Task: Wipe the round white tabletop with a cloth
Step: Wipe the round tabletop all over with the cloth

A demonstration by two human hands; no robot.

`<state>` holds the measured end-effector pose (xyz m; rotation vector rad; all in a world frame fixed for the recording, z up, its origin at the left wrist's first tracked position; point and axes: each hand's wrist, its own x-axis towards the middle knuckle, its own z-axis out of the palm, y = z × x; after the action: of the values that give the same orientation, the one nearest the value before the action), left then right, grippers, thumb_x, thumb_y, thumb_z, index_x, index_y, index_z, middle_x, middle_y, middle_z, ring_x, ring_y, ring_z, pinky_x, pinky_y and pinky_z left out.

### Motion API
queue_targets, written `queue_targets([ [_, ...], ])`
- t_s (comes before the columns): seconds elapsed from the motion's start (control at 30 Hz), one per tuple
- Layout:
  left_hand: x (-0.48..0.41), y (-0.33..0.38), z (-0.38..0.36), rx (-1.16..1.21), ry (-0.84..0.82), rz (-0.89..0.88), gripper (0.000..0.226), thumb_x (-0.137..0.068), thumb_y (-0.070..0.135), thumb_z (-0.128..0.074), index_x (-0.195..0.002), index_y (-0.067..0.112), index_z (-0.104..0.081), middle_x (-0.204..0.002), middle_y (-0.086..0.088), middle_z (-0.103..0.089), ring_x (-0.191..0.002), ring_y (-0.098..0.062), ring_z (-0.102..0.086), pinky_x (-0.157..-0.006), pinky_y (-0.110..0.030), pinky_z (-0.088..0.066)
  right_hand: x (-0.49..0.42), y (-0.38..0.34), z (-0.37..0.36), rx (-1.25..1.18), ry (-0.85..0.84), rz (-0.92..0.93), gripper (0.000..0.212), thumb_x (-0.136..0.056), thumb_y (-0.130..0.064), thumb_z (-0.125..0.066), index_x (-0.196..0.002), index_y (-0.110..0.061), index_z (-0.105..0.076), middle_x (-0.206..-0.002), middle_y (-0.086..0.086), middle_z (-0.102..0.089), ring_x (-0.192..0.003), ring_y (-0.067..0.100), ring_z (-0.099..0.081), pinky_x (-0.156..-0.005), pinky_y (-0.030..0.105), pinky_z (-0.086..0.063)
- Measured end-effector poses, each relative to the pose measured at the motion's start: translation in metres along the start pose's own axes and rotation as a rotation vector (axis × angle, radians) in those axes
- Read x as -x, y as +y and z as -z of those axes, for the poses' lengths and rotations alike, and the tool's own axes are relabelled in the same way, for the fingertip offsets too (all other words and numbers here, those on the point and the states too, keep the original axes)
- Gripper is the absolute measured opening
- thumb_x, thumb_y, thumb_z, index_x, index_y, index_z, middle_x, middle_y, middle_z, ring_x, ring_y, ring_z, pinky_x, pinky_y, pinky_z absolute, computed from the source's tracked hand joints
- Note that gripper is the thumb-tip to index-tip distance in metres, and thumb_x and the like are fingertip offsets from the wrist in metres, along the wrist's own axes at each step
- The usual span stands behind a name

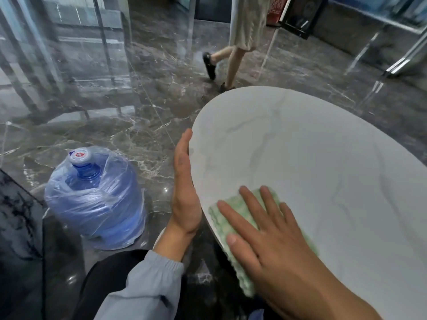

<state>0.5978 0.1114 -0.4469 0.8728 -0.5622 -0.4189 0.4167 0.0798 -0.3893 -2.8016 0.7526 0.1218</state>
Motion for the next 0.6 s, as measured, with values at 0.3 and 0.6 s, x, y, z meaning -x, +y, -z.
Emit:
queue_targets([
  [0.3, -0.002, 0.002, -0.003, 0.047, 0.035, 0.061, 0.053, -0.113, 0.038, -0.024, -0.160, 0.018, -0.036, -0.163, 0.001, -0.047, -0.152, -0.016, -0.042, -0.125, -0.040, -0.034, -0.093, -0.013, 0.018, 0.034, 0.024, -0.001, 0.052, -0.107, -0.057, -0.013, -0.156, -0.061, 0.005, -0.172, -0.011, 0.016, -0.155, 0.020, 0.025, -0.125, 0.052, 0.008],
  [0.6, -0.003, 0.001, 0.004, -0.311, 0.051, 0.070, 0.061, -0.099, 0.066, -0.046, -0.154, 0.040, -0.041, -0.166, 0.010, -0.038, -0.154, -0.008, -0.034, -0.127, -0.048, -0.030, 0.015, 0.017, 0.002, 0.067, 0.021, -0.018, 0.052, -0.095, -0.071, 0.002, -0.146, -0.072, 0.014, -0.163, -0.029, 0.027, -0.150, 0.005, 0.032, -0.123, 0.037, 0.011],
])
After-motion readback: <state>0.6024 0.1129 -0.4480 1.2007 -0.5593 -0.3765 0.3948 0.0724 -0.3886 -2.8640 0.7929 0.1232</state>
